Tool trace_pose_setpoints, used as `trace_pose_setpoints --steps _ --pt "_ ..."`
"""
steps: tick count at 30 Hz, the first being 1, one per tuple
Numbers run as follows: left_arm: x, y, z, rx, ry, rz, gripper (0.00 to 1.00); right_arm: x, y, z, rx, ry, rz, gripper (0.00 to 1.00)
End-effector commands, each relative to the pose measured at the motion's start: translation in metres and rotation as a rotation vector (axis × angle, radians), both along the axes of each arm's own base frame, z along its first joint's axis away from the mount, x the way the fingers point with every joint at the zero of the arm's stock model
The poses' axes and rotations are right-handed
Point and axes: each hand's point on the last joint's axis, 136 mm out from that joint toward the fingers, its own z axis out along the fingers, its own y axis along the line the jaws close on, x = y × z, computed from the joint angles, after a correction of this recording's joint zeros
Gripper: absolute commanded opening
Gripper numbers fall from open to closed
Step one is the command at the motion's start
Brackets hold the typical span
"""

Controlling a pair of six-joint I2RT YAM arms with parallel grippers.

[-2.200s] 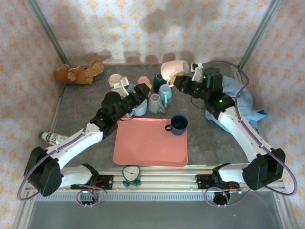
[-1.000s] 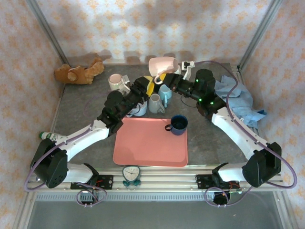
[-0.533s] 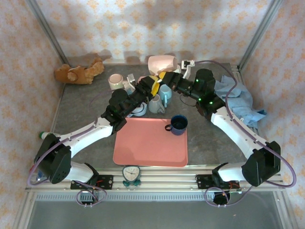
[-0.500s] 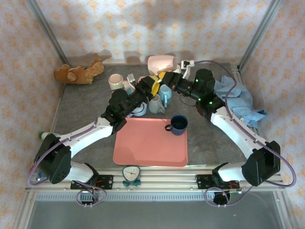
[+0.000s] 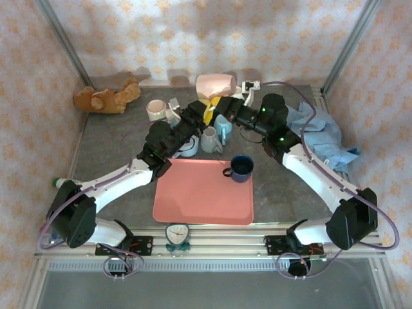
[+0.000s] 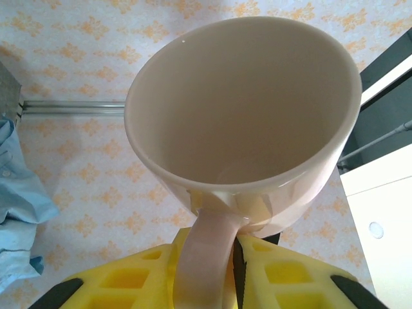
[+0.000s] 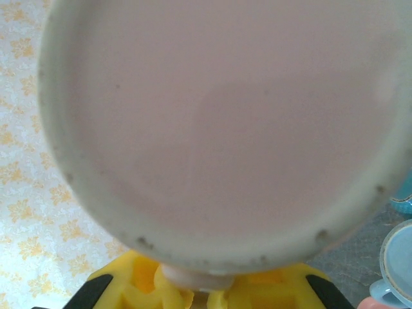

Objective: Turn the mug right side up

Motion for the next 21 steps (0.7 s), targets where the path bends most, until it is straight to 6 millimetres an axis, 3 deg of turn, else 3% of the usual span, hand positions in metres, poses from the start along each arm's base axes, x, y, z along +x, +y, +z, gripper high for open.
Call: trace_pose_setpoints --steps 1,8,11,14,18,21 --pt "0.002 0.008 0.016 -0.070 -0.043 0.041 0.26 -0.015 0.005 0.032 0.066 -0.107 0.039 0.00" --pt "0.004 0.007 0.014 -0.072 -0.040 0.041 0.02 -0.015 0.007 0.026 0.064 -0.097 0.035 0.00" --pt "0.004 0.006 0.015 -0.061 -0.041 0.041 0.00 -0.011 0.006 0.021 0.056 -0.084 0.016 0.02" --pt "0.005 0.006 0.016 -0.047 -0.053 0.047 0.00 -0.009 0.005 0.015 0.044 -0.078 -0.001 0.13" --pt "0.003 0.008 0.023 -0.025 -0.102 0.064 0.00 -0.006 0.003 0.010 0.033 -0.070 -0.021 0.37" --pt "0.000 0.013 0.028 -0.013 -0.148 0.088 0.00 -0.005 0.000 0.006 0.009 -0.071 -0.041 0.46"
